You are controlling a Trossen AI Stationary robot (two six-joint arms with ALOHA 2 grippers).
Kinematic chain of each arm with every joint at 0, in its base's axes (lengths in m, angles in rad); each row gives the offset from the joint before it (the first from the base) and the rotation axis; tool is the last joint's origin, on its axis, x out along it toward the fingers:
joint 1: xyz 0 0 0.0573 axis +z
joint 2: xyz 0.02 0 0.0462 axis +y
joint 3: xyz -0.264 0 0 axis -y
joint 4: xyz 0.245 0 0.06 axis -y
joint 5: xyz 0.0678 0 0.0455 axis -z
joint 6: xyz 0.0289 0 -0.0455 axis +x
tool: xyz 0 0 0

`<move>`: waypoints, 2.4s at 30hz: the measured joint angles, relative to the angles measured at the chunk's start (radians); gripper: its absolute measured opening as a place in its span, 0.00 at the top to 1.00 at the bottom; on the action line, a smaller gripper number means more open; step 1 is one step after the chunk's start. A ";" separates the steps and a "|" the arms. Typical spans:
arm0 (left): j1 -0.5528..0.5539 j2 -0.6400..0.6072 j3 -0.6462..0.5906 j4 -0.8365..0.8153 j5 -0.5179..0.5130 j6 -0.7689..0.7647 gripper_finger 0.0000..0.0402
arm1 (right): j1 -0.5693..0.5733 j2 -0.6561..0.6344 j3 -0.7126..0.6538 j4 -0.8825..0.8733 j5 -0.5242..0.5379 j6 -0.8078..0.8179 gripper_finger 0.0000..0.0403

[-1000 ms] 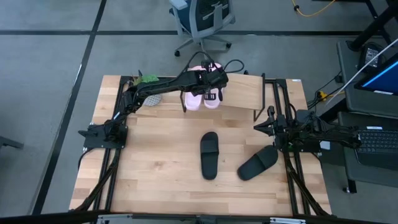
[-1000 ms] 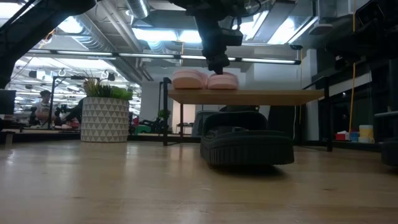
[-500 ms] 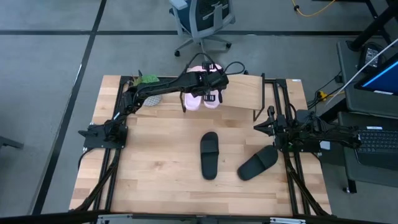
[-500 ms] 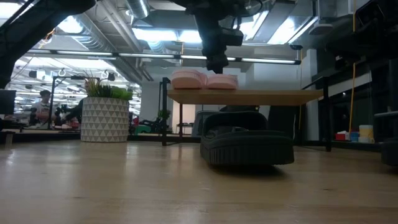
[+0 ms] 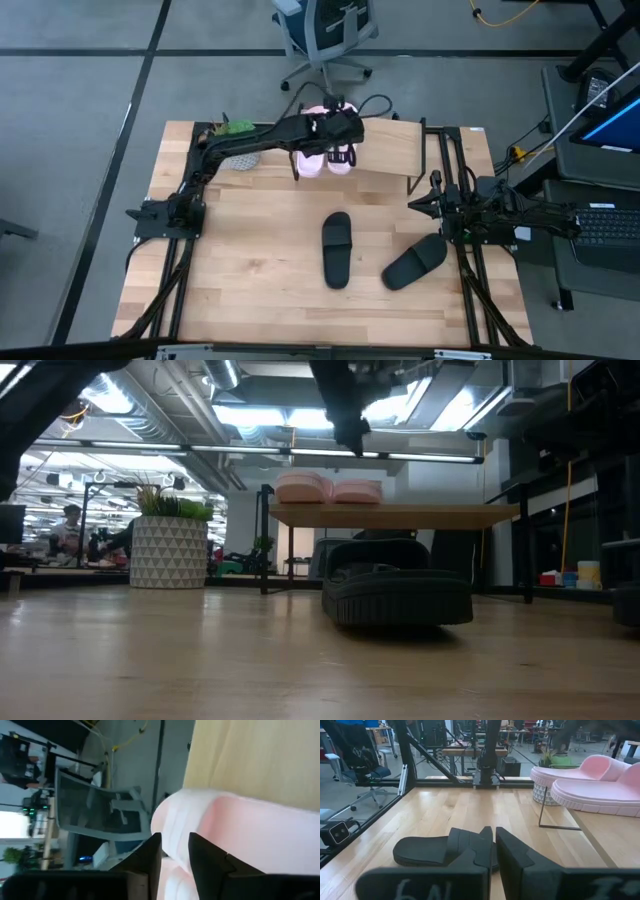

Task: Pick and place slides into the shelf
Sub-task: Put the left black slide on the shelf

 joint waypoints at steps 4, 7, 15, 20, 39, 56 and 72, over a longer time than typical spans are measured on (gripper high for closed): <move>-0.008 -0.069 0.000 0.011 0.097 -0.047 0.79 | 0.000 0.000 0.000 -0.002 0.000 0.000 0.94; -0.011 -0.122 0.000 0.009 0.176 -0.103 0.80 | 0.000 0.000 0.000 -0.002 0.000 0.000 0.94; -0.042 -0.187 0.000 -0.109 0.293 -0.229 0.81 | 0.000 0.000 -0.001 -0.001 0.000 0.001 0.94; -0.109 -0.183 -0.001 -0.104 0.296 -0.236 0.81 | 0.000 0.000 -0.014 0.001 0.000 0.001 0.94; -0.286 -0.190 -0.384 0.367 0.299 -0.338 0.81 | 0.000 0.000 -0.014 0.004 -0.081 0.004 0.94; -0.313 -0.670 -1.023 0.819 0.333 -0.357 0.81 | 0.001 0.000 -0.014 0.109 -0.113 0.023 0.94; -0.310 -1.089 -1.587 1.175 0.358 -0.385 0.81 | 0.001 0.109 0.133 0.146 -0.097 -0.005 0.94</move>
